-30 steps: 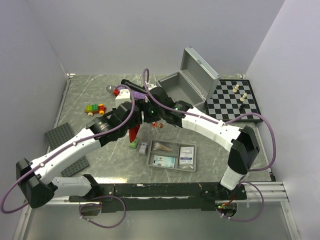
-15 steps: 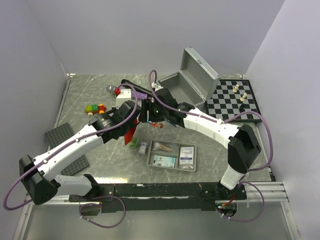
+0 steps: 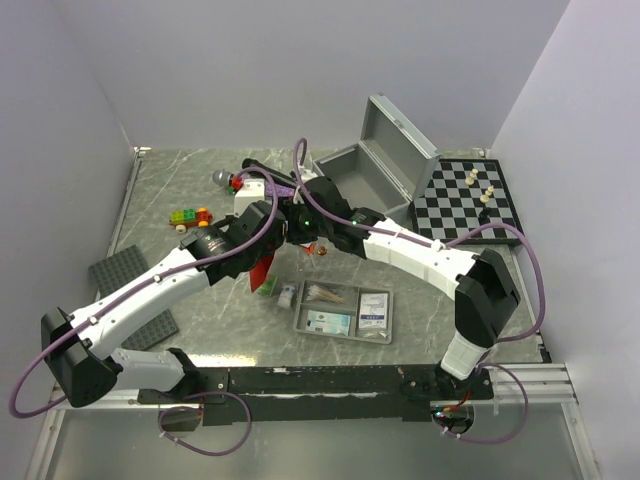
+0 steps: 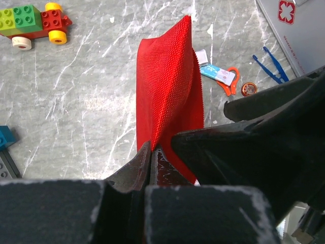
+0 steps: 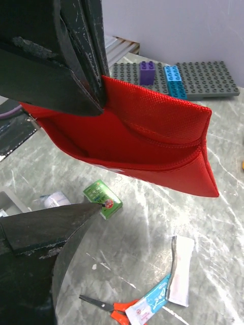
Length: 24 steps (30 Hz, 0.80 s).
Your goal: Organize the medicine kit
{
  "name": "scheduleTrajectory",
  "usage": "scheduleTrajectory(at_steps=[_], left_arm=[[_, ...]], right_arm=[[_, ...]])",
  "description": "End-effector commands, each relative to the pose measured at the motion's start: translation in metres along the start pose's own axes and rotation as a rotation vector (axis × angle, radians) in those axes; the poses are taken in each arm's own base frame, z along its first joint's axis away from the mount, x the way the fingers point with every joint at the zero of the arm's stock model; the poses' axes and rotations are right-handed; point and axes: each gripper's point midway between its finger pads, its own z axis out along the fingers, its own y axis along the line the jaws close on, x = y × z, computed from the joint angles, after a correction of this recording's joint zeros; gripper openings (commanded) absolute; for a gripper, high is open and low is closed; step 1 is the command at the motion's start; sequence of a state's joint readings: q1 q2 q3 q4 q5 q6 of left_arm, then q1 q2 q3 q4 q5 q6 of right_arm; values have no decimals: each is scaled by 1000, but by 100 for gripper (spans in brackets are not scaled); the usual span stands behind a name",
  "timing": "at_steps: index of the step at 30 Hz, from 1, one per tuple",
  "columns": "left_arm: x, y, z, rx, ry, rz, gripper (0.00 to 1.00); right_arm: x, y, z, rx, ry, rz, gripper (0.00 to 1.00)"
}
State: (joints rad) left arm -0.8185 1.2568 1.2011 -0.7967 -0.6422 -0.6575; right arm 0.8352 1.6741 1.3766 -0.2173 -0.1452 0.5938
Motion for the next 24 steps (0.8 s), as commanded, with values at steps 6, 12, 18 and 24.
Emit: scheduleTrajectory(at_steps=[6, 12, 18, 24], left_arm=[[-22, -3, -15, 19, -27, -35, 1], [-19, 11, -13, -46, -27, 0, 1], [-6, 24, -6, -125, 6, 50, 1], [-2, 24, -4, -119, 8, 56, 1]], right_arm=[[1, -4, 22, 16, 67, 2, 72], [2, -29, 16, 117, 58, 2, 56], [9, -45, 6, 180, 54, -8, 52], [9, -29, -1, 67, 32, -12, 67]])
